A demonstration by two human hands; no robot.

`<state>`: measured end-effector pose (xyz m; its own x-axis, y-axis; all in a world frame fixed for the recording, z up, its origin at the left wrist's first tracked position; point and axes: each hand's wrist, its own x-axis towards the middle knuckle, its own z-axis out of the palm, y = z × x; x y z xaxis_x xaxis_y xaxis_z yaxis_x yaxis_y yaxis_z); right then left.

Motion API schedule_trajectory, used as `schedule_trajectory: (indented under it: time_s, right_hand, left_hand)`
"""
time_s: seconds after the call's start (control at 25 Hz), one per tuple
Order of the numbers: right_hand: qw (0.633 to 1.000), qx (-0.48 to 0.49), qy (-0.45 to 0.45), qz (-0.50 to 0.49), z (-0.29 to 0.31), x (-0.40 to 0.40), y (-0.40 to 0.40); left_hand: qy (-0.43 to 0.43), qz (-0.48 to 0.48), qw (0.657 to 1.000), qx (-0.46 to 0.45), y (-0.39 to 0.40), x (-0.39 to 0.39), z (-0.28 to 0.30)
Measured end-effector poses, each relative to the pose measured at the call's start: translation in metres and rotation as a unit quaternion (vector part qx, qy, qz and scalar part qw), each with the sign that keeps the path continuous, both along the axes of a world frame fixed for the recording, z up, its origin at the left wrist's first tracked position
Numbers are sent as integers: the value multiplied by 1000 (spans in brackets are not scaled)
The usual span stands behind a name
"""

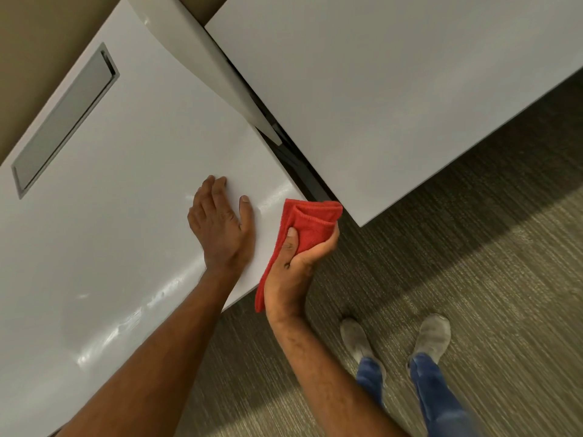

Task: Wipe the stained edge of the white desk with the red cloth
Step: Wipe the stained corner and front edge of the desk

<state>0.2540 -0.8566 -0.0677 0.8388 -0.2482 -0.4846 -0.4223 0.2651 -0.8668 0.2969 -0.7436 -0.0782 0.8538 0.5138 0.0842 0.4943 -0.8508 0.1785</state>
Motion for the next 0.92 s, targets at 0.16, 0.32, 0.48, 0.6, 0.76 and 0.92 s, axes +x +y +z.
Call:
schedule_trajectory:
  time_s: [0.16, 0.32, 0.48, 0.6, 0.76, 0.92]
  right_hand:
    - [999, -9, -7, 50, -11, 22, -27]
    - [978, -117, -20, 169, -12, 44, -53]
    - [894, -247, -81, 366, -8, 100, -54]
    - [834, -263, -135, 466, -8, 151, -25]
    - [804, -231, -153, 525, -4, 183, -6]
    - [818, -191, -153, 520, -11, 151, -41]
  left_hand:
    - [-1, 0, 1000, -8, 1, 0, 1]
    - [-4, -3, 1000, 0, 2, 0, 0]
    - [-7, -4, 1000, -2, 3, 0, -3]
    - [-7, -1, 1000, -6, 3, 1, -3]
    - [-2, 0, 1000, -11, 2, 1, -1]
    - [-2, 2, 1000, -10, 2, 1, 0]
